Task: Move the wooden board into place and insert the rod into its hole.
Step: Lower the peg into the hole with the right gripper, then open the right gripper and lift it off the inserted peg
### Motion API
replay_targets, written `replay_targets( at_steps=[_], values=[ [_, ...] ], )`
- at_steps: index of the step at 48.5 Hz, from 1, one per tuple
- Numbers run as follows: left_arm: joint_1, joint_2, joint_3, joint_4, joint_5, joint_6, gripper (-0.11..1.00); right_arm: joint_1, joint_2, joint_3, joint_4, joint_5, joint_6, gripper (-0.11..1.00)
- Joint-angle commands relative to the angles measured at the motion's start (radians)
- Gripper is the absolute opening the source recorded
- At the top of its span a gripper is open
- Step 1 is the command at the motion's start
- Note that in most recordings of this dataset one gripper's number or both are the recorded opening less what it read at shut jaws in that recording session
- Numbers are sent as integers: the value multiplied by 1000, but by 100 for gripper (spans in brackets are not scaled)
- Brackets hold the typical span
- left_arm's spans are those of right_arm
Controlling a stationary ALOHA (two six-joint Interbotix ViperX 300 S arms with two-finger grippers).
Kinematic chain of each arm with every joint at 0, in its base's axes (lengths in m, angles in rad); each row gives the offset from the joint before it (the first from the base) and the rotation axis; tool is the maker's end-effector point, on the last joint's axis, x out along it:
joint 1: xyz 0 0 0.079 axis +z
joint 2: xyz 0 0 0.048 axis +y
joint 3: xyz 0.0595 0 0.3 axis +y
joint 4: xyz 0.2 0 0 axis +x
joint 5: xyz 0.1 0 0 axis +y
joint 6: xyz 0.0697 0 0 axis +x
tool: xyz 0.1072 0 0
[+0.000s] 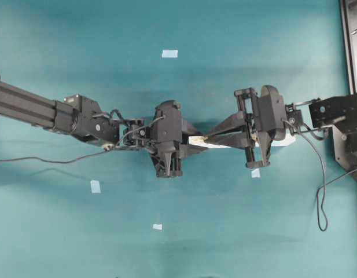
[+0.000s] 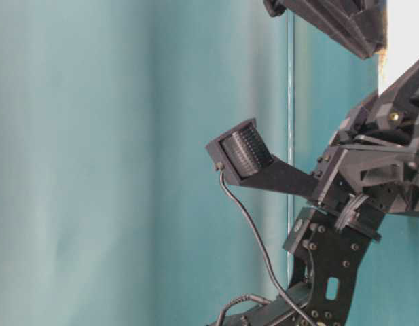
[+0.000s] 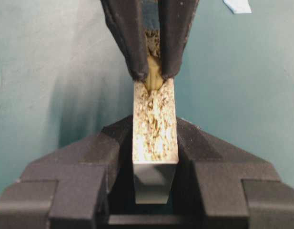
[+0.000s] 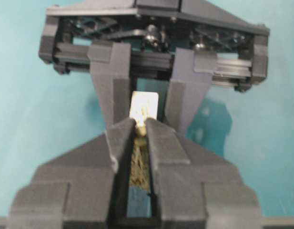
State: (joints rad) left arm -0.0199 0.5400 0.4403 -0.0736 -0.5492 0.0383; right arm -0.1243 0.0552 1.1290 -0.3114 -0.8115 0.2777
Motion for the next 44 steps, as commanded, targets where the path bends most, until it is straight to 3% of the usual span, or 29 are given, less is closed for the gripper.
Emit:
replay_targets(
  at_steps=[1,15,26,44],
  values=[
    [-6,-18,-14,3,-3,-2,21,2,-8,2,3,20,-2,9],
    [-5,-18,-14,3,-3,-2,21,2,-8,-3,3,179,8,9],
    [-3,-17,-14,3,0,-2,21,11,-21,-11,2,216,14,9],
    [-2,-18,-14,3,15,-2,21,38,-75,-44,-6,321,84,9]
  ],
)
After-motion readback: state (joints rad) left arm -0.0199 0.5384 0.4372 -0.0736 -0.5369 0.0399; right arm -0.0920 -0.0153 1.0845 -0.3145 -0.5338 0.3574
